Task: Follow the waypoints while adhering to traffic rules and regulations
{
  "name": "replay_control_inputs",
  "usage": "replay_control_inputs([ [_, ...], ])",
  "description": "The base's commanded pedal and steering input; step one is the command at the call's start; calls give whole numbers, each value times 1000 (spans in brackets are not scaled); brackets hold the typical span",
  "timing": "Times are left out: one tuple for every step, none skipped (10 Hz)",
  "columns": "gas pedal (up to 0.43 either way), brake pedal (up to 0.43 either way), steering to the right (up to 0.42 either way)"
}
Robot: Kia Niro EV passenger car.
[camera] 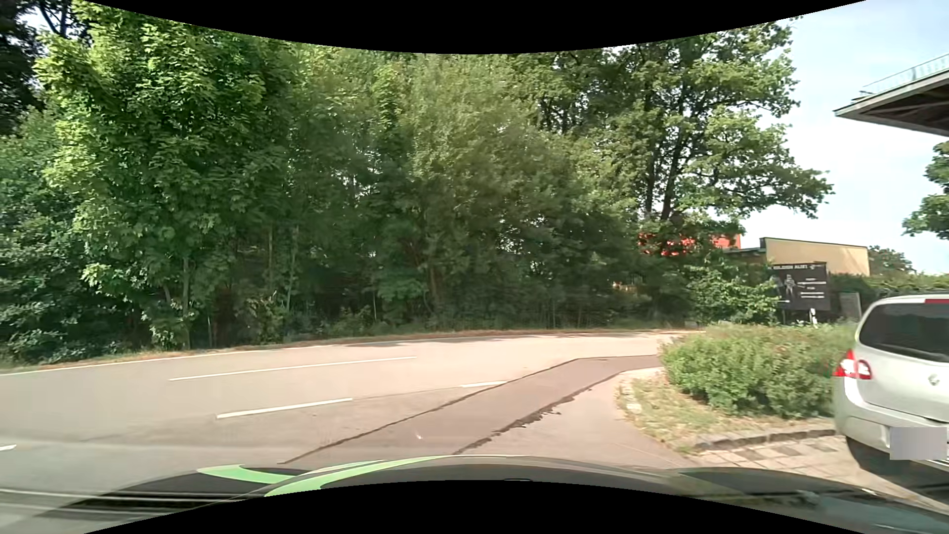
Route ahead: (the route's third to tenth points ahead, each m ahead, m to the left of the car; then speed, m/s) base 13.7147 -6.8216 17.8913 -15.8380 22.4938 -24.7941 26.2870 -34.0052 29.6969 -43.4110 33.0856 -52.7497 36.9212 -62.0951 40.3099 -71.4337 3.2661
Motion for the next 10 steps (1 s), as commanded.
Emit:
replay_control_inputs([
  [0, 195, -200],
  [0, 201, -169],
  [0, 207, -144],
  [0, 207, -118],
  [0, 207, -94],
  [0, 207, -77],
  [0, 213, -59],
  [0, 220, -50],
  [0, 226, -45],
  [0, 238, -44],
])
